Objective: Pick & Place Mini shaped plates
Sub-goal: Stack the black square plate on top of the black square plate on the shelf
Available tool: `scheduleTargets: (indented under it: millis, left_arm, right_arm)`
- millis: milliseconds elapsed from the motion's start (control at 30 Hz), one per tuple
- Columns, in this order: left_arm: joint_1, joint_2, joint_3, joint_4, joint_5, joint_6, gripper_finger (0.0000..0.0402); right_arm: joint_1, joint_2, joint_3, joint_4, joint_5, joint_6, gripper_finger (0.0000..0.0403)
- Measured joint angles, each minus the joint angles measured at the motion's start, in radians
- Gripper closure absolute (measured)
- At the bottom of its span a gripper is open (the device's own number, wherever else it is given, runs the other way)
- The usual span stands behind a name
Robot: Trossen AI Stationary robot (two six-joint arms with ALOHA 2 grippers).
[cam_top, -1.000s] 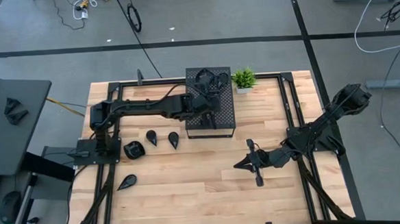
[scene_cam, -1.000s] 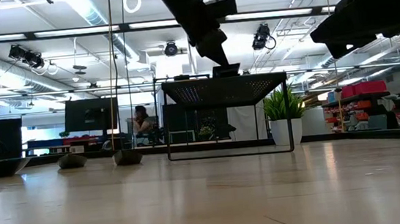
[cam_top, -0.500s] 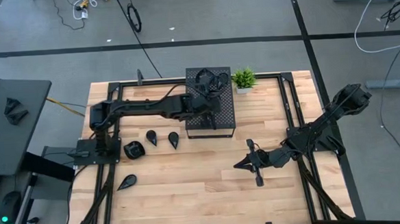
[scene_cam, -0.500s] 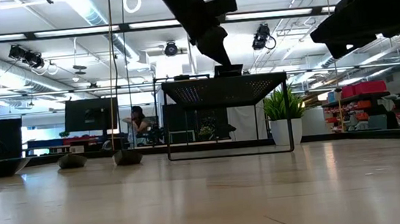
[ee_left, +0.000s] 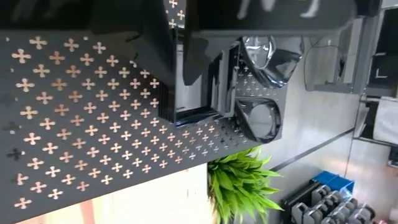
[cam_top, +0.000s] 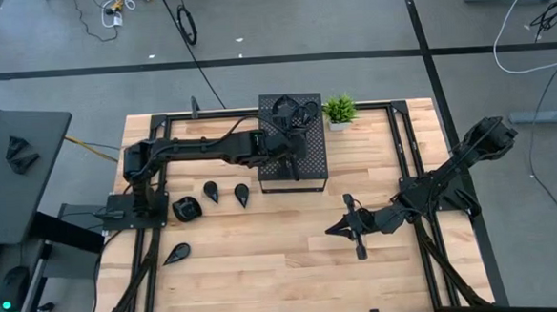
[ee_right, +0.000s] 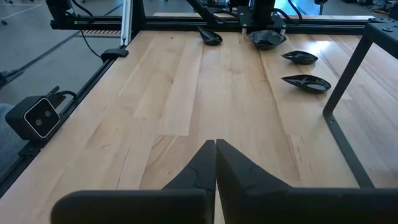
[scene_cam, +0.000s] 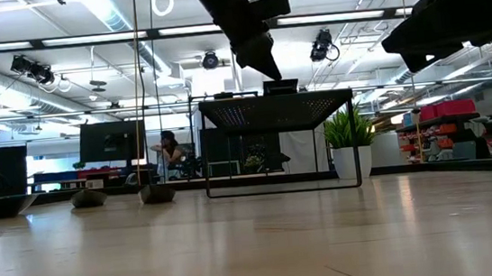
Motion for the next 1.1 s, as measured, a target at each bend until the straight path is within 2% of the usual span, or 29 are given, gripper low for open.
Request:
scheduleTargets:
  millis: [100, 200, 400, 733, 900, 1100]
  left_arm:
    - [0.004, 0.0, 0.0, -0.009, 0.048, 0.0, 0.0391]
    - [0.006, 0.001, 0.0, -0.012, 0.076, 0.0, 0.0396]
    - [-0.005, 0.001, 0.0, -0.011, -0.004, 0.048, 0.0398]
    - [-0.005, 0.001, 0.0, -0.01, -0.004, 0.034, 0.0395]
    - [0.004, 0.001, 0.0, -0.01, 0.028, -0.001, 0.0367]
    - [0.014, 0.001, 0.0, 0.0, 0.037, -0.01, 0.0291]
  right_arm:
    - [0.0, 0.0, 0.0, 0.0, 0.0, 0.0, 0.0389]
    - [0.0, 0.0, 0.0, -0.001, 0.0, -0.003, 0.0389]
    - [0.0, 0.0, 0.0, -0.006, 0.0, -0.003, 0.0389]
    - [0.0, 0.0, 0.0, -0.005, 0.0, -0.002, 0.0389]
    - [0.0, 0.0, 0.0, -0.005, 0.0, -0.008, 0.0389]
    - [0.0, 0.0, 0.0, -0.004, 0.0, -0.011, 0.0389]
